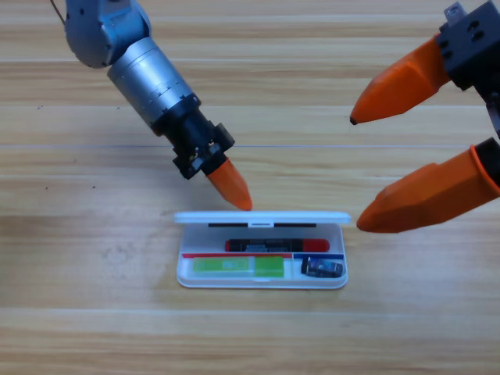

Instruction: Clean up eraser and pencils

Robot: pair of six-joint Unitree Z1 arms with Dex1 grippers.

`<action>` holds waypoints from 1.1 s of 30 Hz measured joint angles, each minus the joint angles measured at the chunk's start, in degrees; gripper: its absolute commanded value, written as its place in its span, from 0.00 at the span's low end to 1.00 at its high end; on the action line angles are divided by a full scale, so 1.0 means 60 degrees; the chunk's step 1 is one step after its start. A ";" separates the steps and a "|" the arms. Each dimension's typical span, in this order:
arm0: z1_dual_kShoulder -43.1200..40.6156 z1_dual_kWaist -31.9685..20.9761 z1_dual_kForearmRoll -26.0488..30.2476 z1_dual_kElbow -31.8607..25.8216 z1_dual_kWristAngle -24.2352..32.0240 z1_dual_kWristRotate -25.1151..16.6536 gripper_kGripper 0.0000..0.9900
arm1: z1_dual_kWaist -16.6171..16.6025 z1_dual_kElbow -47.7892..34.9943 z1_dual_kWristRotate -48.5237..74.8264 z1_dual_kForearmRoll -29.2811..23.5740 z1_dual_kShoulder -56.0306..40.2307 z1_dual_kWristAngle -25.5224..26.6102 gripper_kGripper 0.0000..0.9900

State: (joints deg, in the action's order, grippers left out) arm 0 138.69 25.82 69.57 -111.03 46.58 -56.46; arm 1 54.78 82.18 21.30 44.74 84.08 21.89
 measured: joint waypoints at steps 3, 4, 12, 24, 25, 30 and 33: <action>-0.0222 0.0031 -0.0122 0.0176 -0.0239 0.0000 0.00 | 0.0000 0.0000 -0.0021 0.0000 0.0000 0.0010 1.00; -0.0340 0.0050 -0.0235 0.0318 -0.0310 0.0000 0.00 | 0.0000 0.0000 -0.0022 -0.0001 0.0000 0.0011 1.00; -0.1049 0.0380 -0.1246 0.1534 -0.0831 0.0153 0.00 | 0.0000 0.0000 -0.0031 -0.0005 0.0000 0.0014 1.00; -0.1338 0.0779 -0.2156 0.2507 -0.1385 0.0493 0.00 | 0.0000 -0.0001 -0.0039 -0.0014 0.0000 0.0016 1.00; -0.1338 0.0821 -0.2209 0.2597 -0.1421 0.0525 0.00 | 0.0000 -0.0001 -0.0039 -0.0014 0.0000 0.0016 1.00; -0.1430 0.0957 -0.2607 0.2869 -0.1617 0.0663 0.00 | 0.0000 -0.0001 -0.0039 -0.0014 0.0000 0.0016 1.00; -0.1598 0.1062 -0.2908 0.3126 -0.1813 0.0737 0.00 | 0.0000 -0.0001 -0.0039 -0.0015 0.0000 0.0016 1.00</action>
State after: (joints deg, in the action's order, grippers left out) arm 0 129.10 32.19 52.12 -92.27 35.70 -52.04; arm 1 54.78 82.18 21.06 44.65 84.08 21.99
